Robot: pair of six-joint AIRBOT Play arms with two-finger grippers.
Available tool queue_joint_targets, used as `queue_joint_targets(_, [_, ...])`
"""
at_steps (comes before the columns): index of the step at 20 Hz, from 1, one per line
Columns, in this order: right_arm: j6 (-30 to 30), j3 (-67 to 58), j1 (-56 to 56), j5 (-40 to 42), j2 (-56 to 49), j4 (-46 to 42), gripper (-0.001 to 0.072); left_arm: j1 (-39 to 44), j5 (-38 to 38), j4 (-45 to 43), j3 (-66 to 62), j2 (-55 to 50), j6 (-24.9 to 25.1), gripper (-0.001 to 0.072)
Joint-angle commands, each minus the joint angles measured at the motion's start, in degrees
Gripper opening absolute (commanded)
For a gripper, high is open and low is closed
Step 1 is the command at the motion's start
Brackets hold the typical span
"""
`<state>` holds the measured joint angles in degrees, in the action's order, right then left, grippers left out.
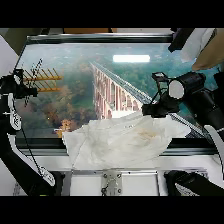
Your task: Fold the clothes and pants, and hang the long-sleeved shirts on hangers.
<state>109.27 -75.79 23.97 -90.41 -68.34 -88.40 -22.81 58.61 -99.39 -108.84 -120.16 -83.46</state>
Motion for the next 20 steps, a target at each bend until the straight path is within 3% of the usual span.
queue_joint_targets(1, [0.0,-0.1,0.0,0.0,0.0,0.0,0.0011,-0.3,-0.7,0.0,0.0,-1.1,0.1,0.0694])
queue_joint_targets(2, [0.0,-0.1,0.0,0.0,0.0,0.0,0.0011,-0.3,-0.8,0.1,0.0,-1.1,0.1,0.0693])
queue_joint_targets(3, [0.0,-0.1,0.0,0.0,0.0,0.0,0.0011,-0.3,-0.7,0.1,0.0,-1.1,0.1,0.0585])
queue_joint_targets(4, [0.0,-0.1,0.0,0.0,0.0,0.0,0.0011,-0.3,-0.5,0.1,0.0,-1.1,0.1,0.0425])
queue_joint_targets(5, [0.0,-0.1,0.0,0.0,0.0,0.0,0.0011,-0.3,-0.2,0.1,0.0,-1.1,0.1,0.0364])
queue_joint_targets(7, [0.0,-0.1,0.0,0.0,0.0,0.0,0.0011,-0.2,0.2,0.1,0.0,-1.1,0.1,0.0362])
queue_joint_targets(8, [0.0,-0.1,0.0,0.0,0.0,0.0,0.0011,-0.2,0.5,0.1,0.0,-1.1,0.1,0.018])
queue_joint_targets(9, [0.0,-0.1,0.0,0.0,0.0,0.0,0.0011,-0.2,1.0,0.1,0.0,-1.1,0.1,0.0074])
queue_joint_targets(10, [0.0,-0.1,0.0,0.0,0.0,0.0,0.0011,-0.3,1.4,0.1,0.0,-1.1,0.1,0.007])
queue_joint_targets(11, [0.0,-0.1,0.0,0.0,0.0,0.0,0.0011,-0.3,1.7,0.1,0.0,-1.0,0.2,0.001])
queue_joint_targets(20, [0.0,-0.1,0.0,0.0,0.0,0.0,0.0011,1.6,4.6,-0.1,0.0,7.1,2.1,0.0009])
